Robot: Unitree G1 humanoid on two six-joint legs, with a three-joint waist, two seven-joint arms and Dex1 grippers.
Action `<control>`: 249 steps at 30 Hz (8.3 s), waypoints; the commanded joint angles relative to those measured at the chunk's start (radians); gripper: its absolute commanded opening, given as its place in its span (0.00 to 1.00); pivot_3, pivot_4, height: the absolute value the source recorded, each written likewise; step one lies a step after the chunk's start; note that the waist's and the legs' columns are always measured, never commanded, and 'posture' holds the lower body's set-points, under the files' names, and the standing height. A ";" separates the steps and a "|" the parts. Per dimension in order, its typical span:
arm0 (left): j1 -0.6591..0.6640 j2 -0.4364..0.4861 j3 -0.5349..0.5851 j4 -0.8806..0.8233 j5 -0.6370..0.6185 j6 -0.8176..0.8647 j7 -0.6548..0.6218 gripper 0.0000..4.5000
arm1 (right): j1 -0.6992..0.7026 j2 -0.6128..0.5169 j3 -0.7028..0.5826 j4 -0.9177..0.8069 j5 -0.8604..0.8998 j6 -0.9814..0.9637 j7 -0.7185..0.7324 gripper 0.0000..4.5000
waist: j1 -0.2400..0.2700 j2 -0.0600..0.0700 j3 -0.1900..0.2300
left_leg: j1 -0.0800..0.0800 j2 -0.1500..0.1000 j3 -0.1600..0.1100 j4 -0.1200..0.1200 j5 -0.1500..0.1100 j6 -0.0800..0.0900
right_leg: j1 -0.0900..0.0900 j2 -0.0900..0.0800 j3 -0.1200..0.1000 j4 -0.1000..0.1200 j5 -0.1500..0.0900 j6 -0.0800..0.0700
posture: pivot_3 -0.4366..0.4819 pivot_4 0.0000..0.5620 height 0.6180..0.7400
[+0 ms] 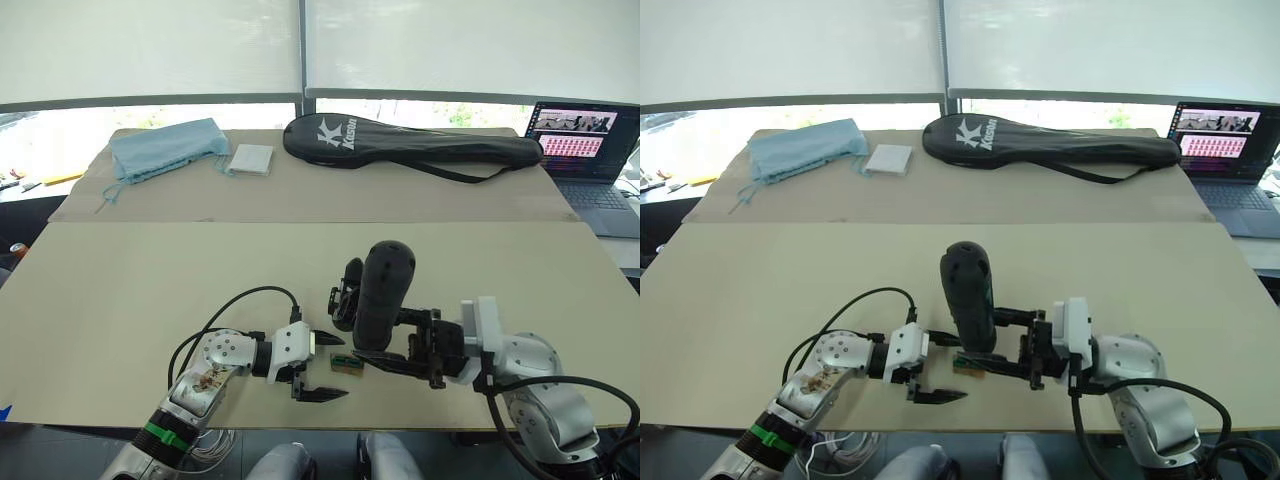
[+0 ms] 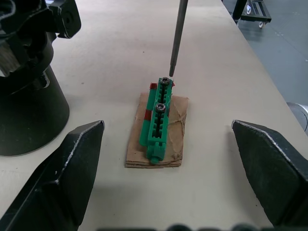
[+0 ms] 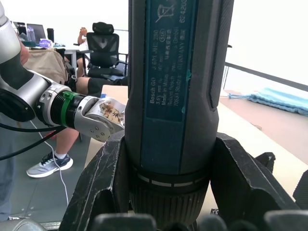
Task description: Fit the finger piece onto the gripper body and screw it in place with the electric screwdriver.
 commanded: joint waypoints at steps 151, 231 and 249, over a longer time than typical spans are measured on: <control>0.025 -0.012 -0.019 0.033 0.004 -0.009 0.029 1.00 | -0.027 -0.012 -0.012 -0.018 0.039 -0.026 -0.009 0.43 | 0.004 0.001 0.000 | 0.000 0.000 0.000 0.000 0.000 0.000 | 0.000 0.000 0.000 0.000 0.000 0.000 | 0.48 0.27 1.00; 0.022 -0.008 -0.001 0.018 -0.010 0.015 0.044 1.00 | -0.070 0.002 0.009 0.012 0.003 -0.024 -0.005 0.43 | 0.004 0.001 0.000 | 0.000 0.000 0.000 0.000 0.000 0.000 | 0.000 0.000 0.000 0.000 0.000 0.000 | 0.48 0.27 1.00; 0.029 -0.007 -0.005 0.018 -0.010 0.016 0.043 1.00 | -0.050 -0.015 -0.003 -0.006 0.039 -0.003 0.000 0.43 | 0.003 0.001 0.000 | 0.000 0.000 0.000 0.000 0.000 0.000 | 0.000 0.000 0.000 0.000 0.000 0.000 | 0.48 0.27 1.00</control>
